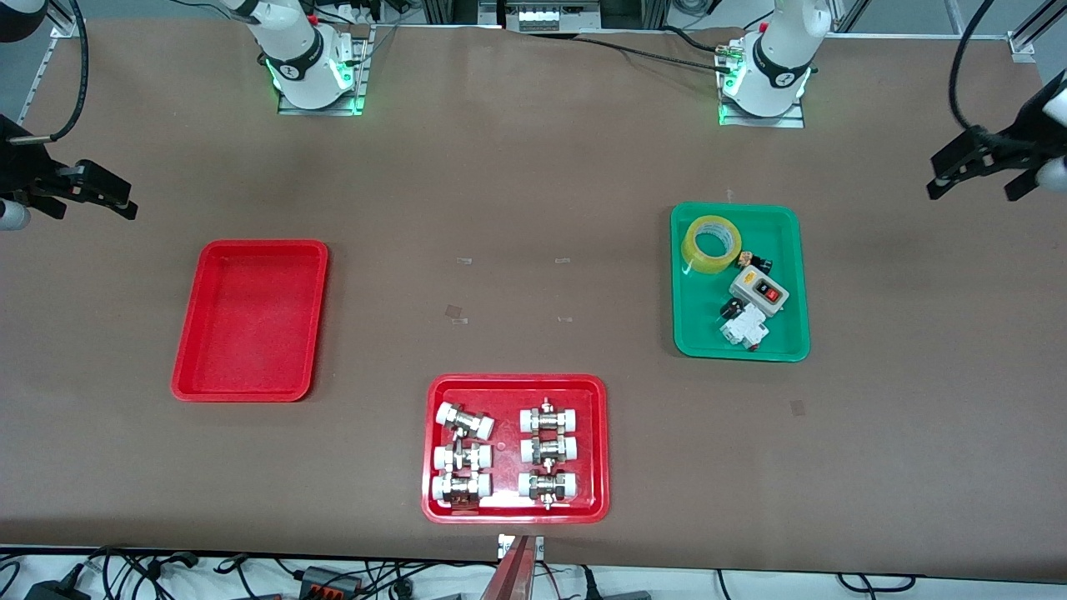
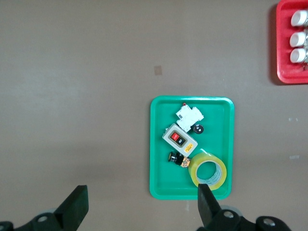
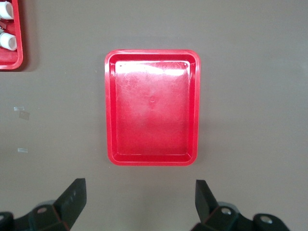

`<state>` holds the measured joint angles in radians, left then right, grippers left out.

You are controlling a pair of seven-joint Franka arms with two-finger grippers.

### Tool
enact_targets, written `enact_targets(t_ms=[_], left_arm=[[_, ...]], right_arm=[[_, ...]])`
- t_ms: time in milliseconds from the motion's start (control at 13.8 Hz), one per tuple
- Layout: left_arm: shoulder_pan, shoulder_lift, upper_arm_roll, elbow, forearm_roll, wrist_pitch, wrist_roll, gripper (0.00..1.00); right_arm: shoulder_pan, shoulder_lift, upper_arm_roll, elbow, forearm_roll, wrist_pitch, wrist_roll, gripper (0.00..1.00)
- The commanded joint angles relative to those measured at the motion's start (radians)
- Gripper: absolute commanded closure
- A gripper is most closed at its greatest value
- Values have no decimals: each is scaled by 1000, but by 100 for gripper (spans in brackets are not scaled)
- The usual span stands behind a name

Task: Left arm passes tape to right arm into tray

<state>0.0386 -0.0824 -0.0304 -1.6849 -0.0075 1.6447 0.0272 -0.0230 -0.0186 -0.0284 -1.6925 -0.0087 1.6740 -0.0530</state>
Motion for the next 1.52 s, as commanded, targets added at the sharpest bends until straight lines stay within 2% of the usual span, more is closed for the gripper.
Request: enact_targets(t_ms=[0, 218, 435, 653, 871, 1306, 1452], left_arm=[[-6, 53, -42, -19, 3, 0, -16, 0], [-6, 87, -78, -126, 1, 36, -85, 0], [-8, 108, -117, -303, -9, 199, -119, 0], [-6, 173, -173, -422, -11, 280, -173, 0], [-6, 222, -227, -576, -11, 448, -259, 0], [-6, 348, -238, -642, -9, 575, -279, 0], [-3, 369, -238, -674, -11, 642, -279, 4]], right_arm=[[3, -1, -2, -9, -11, 4, -10, 0], [5, 2, -2, -3, -10, -2, -10, 0], [2, 23, -2, 8, -10, 4, -11, 0], [-3, 29, -4, 8, -10, 3, -10, 0], [-3, 29, -2, 10, -5, 6, -10, 0], [0, 29, -2, 10, 0, 3, -10, 0], [-2, 35, -2, 10, 1, 4, -10, 0]])
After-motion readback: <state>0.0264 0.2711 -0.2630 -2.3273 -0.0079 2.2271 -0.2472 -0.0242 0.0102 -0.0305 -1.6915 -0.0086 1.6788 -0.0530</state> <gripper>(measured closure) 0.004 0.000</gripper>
